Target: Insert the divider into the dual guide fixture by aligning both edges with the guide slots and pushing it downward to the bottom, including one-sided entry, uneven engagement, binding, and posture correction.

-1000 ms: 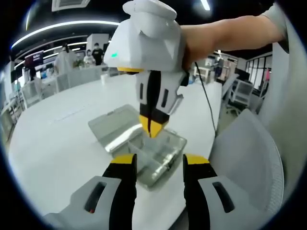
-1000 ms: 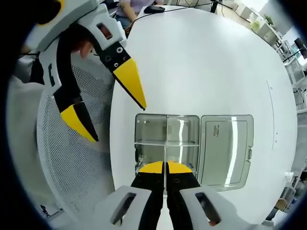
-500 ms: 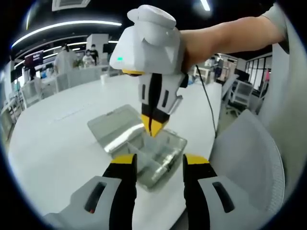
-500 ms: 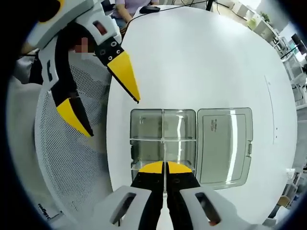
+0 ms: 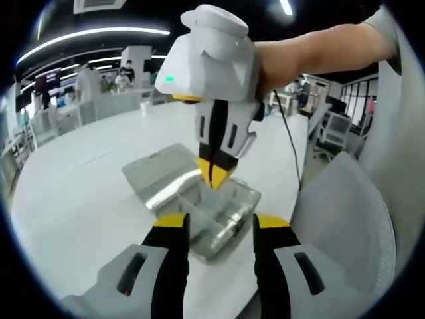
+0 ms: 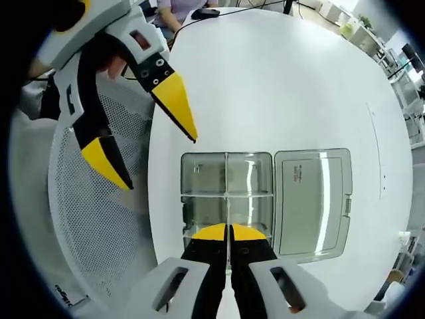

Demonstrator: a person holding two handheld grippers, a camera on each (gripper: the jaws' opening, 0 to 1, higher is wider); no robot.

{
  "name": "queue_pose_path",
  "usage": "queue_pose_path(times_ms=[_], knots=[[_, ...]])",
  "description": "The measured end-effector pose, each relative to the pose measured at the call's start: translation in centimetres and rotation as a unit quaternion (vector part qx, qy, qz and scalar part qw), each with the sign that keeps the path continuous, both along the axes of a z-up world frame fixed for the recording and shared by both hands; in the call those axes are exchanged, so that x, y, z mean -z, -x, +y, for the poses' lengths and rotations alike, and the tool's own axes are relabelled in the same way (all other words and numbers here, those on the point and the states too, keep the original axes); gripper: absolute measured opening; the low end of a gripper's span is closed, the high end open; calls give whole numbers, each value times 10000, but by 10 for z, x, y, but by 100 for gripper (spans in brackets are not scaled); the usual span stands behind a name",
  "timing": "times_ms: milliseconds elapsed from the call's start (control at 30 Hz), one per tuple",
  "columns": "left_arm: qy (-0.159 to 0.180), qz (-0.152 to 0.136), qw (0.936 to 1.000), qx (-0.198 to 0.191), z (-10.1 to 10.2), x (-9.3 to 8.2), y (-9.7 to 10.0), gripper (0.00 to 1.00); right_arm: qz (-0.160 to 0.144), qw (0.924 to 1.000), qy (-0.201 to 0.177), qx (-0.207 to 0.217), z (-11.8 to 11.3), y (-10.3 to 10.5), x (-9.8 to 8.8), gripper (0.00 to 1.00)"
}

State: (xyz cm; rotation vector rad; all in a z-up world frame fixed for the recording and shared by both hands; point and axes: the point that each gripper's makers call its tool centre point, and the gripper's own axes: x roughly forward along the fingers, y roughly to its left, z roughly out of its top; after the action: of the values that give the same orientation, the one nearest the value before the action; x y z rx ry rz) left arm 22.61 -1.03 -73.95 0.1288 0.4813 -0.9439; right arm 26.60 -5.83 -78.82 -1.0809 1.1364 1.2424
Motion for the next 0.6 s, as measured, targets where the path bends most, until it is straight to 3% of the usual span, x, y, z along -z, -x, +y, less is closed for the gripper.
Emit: queue_pose_path(times_ms=[600], knots=[[10, -2, 10000, 1, 0, -1, 1, 36, 10, 10000, -39, 84, -3, 4, -2, 0]])
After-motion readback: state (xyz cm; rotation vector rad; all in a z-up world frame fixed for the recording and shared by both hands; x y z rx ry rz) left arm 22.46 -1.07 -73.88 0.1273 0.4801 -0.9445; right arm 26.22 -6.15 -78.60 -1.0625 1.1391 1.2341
